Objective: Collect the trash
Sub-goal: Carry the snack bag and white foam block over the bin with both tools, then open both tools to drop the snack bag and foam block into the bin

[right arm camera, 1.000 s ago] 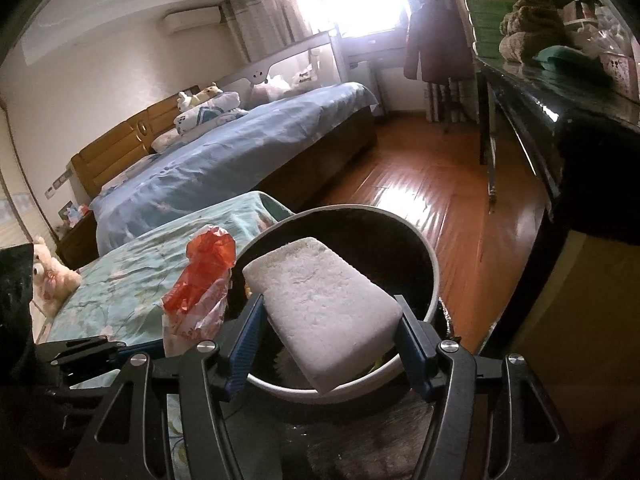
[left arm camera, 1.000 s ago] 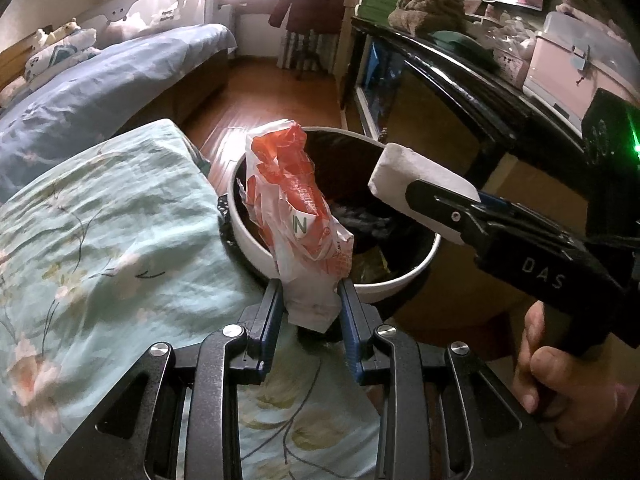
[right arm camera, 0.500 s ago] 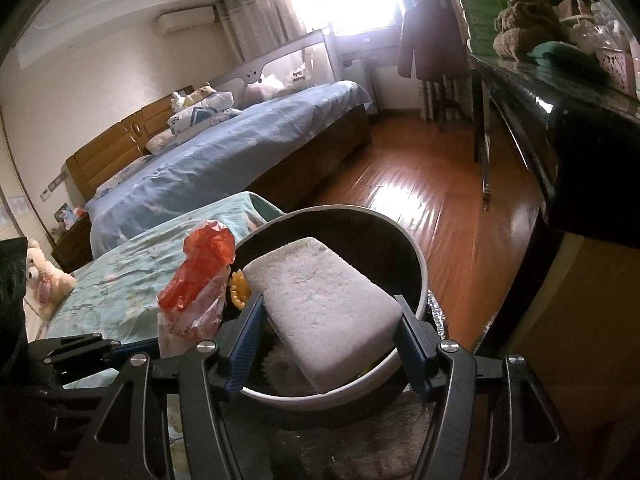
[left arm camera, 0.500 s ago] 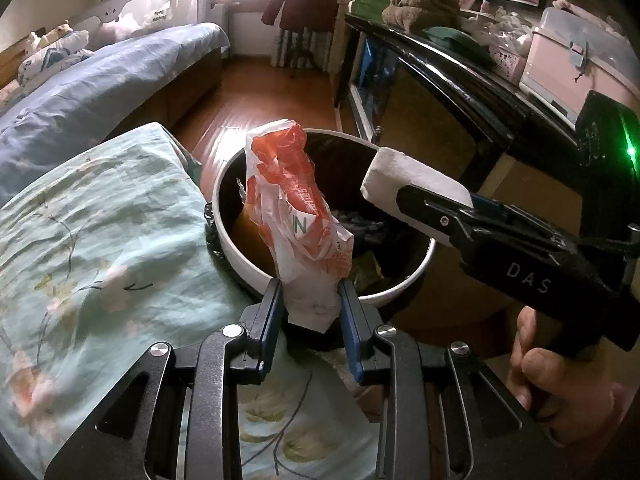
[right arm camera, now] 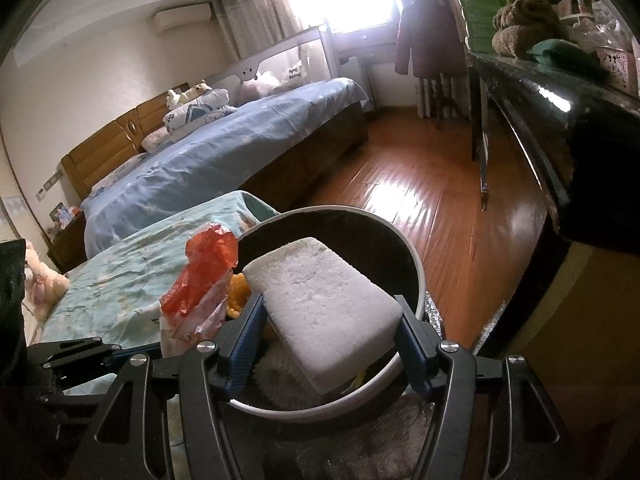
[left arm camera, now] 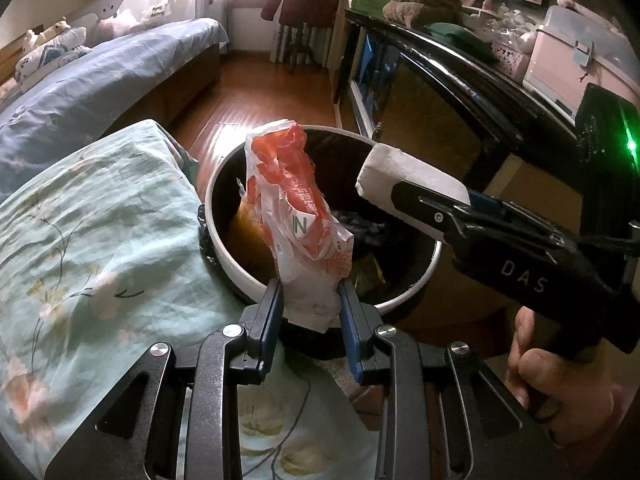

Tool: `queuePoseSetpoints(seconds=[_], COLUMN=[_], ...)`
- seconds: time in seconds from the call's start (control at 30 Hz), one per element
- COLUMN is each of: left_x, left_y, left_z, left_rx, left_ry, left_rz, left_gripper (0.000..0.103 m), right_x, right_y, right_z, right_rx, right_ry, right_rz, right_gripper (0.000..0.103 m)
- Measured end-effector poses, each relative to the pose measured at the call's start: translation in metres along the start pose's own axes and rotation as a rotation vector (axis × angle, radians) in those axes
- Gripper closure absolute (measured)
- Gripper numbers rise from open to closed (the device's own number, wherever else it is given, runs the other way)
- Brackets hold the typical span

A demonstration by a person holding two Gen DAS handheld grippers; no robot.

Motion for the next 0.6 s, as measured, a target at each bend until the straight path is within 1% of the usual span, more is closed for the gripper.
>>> queuePoseSetpoints(seconds=[0.6], left_x=[0.001], left_y=[-0.006], left_z=[-0.004], left_rx=[-0.002], left_ry=[0.010], left_rz=[0.007], left_gripper=[0.077], right_x=[0.008], right_y=[-0.012], right_z=[-0.002], right_rx=[-0.011], right_ry=[-0.001], right_rz=[0.020], right_gripper=[0.039])
Point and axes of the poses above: each gripper's, at about its wrist camera, not at the fingertips, and y roughly against the way its jaws point, x to its right, z to its underside, the point moved 5 cm from there along -y, roughly the way its jaws point, and after that the axes turned 11 degrees about x, right-handed, at the moved point
